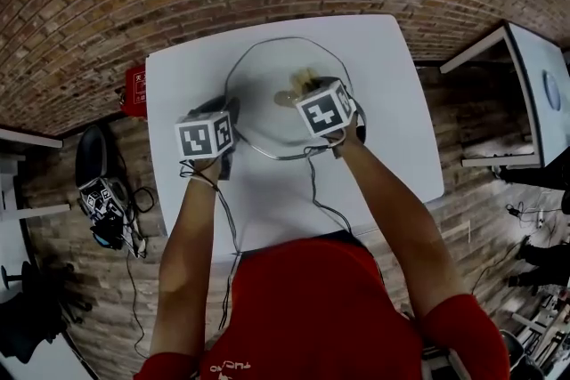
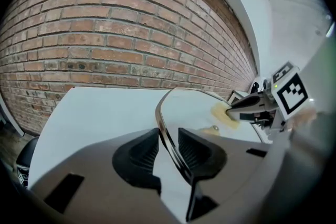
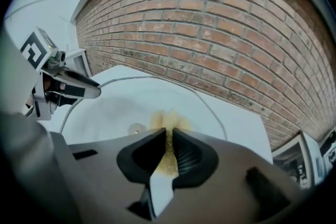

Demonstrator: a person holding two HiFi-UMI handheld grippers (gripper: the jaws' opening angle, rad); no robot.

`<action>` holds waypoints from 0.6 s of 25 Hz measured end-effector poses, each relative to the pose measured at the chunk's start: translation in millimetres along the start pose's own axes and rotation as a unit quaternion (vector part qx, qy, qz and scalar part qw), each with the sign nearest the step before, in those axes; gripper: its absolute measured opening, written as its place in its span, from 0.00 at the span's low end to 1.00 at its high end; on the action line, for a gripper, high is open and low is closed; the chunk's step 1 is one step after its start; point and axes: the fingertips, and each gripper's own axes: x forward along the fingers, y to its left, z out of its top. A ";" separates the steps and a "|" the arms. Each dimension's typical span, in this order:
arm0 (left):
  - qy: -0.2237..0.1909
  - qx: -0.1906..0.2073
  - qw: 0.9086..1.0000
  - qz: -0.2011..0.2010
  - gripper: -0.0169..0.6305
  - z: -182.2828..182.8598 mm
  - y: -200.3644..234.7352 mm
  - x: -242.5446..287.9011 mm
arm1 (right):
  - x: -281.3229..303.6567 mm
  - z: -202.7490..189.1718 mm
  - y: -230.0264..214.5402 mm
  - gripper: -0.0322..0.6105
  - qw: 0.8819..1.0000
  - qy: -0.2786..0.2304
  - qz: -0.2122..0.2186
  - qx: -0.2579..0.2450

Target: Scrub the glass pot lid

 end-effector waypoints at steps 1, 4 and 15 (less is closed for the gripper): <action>0.000 0.000 1.000 0.000 0.22 -0.3 -0.1 -0.1 | -3.3 -7.0 -13.3 0.13 1.000 0.004 -0.010 0.009; -0.001 0.002 1.000 0.000 0.22 -0.2 -0.7 -0.4 | -13.7 -21.2 -43.3 0.13 0.999 0.007 -0.033 0.031; -0.002 0.004 1.000 0.006 0.22 0.2 -0.9 -0.9 | -47.0 0.0 41.2 0.13 0.997 -0.038 0.051 0.033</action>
